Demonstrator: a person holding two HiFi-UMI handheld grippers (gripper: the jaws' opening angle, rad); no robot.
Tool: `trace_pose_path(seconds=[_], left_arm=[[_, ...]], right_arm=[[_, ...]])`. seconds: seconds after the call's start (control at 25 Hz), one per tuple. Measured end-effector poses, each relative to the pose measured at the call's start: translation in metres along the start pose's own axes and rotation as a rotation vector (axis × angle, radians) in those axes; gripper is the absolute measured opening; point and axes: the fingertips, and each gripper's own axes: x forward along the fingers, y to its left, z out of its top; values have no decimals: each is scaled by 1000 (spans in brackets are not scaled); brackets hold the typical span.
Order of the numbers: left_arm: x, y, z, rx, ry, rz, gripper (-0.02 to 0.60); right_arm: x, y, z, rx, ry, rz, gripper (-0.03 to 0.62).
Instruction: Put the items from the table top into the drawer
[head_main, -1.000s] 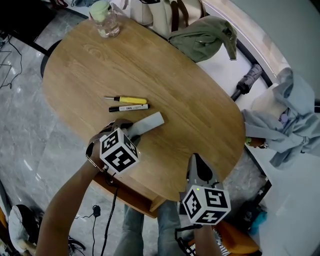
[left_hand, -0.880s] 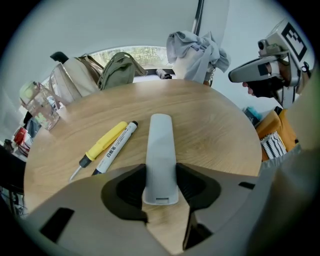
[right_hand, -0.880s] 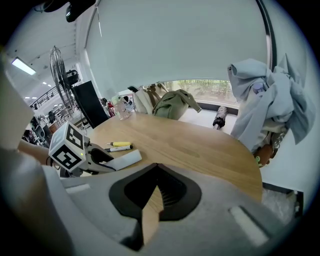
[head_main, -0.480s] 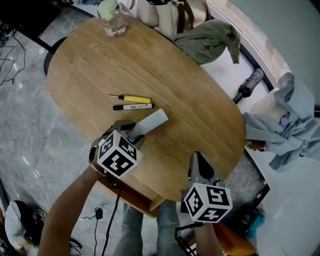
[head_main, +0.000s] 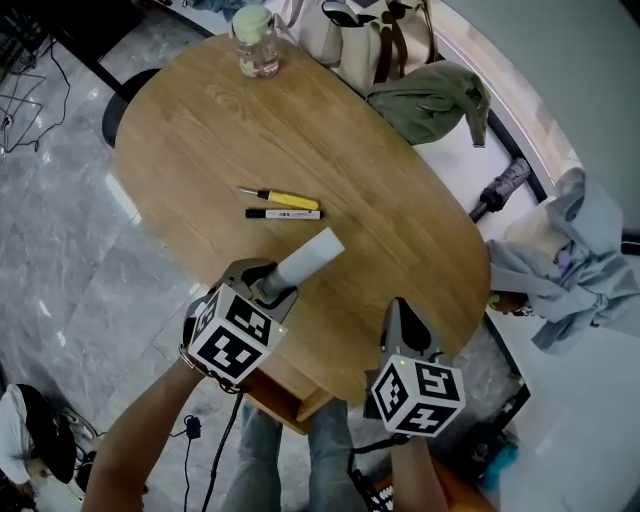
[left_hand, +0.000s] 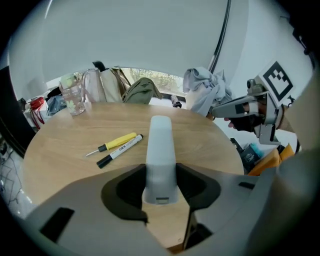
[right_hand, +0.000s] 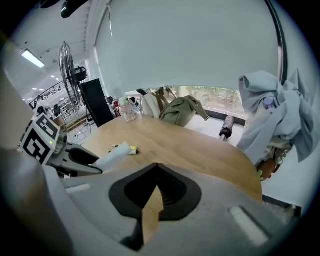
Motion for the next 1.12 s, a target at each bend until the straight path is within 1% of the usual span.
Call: trace_pose_path(seconds=[0.2, 0.44, 0.64, 0.92, 1.12], left_arm=[[-21, -1, -7, -79, -50, 36, 190], [-48, -5, -18, -131, -91, 77, 190], [-68, -10, -31, -213, -124, 120, 190], [-95, -16, -59, -401, -193, 194, 190], [-116, -22, -94, -563, -235, 261, 190]], right_arm=[[-2, 9, 3, -23, -5, 9, 5], [-7, 22, 4, -43, -9, 27, 5], [-10, 34, 1, -68, 3, 55, 5], [-12, 59, 4, -152, 9, 122, 5], [-12, 84, 1, -217, 25, 181, 5]])
